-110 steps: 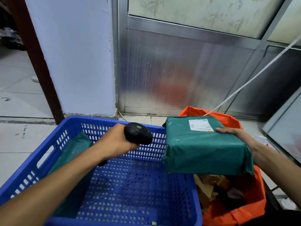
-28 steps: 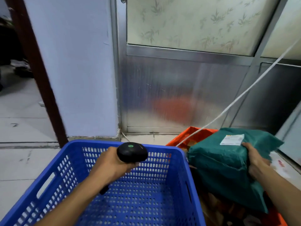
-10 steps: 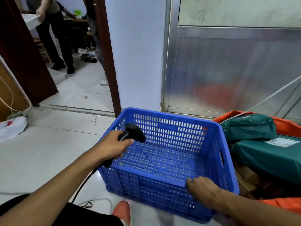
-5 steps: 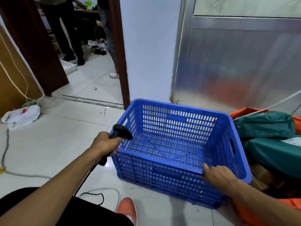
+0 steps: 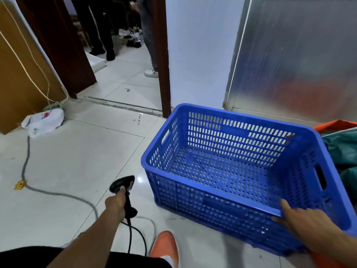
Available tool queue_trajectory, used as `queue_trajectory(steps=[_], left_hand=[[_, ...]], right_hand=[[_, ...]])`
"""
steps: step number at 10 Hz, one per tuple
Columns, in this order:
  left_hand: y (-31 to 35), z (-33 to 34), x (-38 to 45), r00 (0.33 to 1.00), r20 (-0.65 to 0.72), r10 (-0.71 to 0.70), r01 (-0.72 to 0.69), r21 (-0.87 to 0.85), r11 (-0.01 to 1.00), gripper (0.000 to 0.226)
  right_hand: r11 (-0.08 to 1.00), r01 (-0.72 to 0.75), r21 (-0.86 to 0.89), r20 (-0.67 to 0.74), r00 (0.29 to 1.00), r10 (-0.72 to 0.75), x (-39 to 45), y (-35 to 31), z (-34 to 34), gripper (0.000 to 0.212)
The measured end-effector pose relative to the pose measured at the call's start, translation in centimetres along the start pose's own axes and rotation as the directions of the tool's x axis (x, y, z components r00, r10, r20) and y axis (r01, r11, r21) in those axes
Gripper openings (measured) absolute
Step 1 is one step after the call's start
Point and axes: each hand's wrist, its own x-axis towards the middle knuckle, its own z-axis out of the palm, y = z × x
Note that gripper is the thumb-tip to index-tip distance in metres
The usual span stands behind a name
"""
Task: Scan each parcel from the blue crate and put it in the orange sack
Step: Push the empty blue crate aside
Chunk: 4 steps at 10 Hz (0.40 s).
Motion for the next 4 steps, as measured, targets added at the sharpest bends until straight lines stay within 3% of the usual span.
queue_trajectory(steps=[1,2,4], left_hand=[[-2.7,0.8,3.2,0.992,-0.02,-0.127,0.127,-0.01,0.992,0.066],[-4.5,2.5,5.2,0.986,-0.049,-0.158,0.159,0.011,0.987,0.068],[-7.2,5.6,6.9,0.994,-0.052,-0.097,0.097,-0.018,0.995,0.045]], right_hand=[[0.999,-0.026,-0.024,-0.11,0.994,0.023,0.4,0.0,1.6,0.125],[0.96,-0.068,0.273,0.081,0.996,0.048,1.3,0.1,2.8,0.088],[0.872,-0.265,0.412,0.079,0.964,0.255,2.6,1.3,8.9,0.059]])
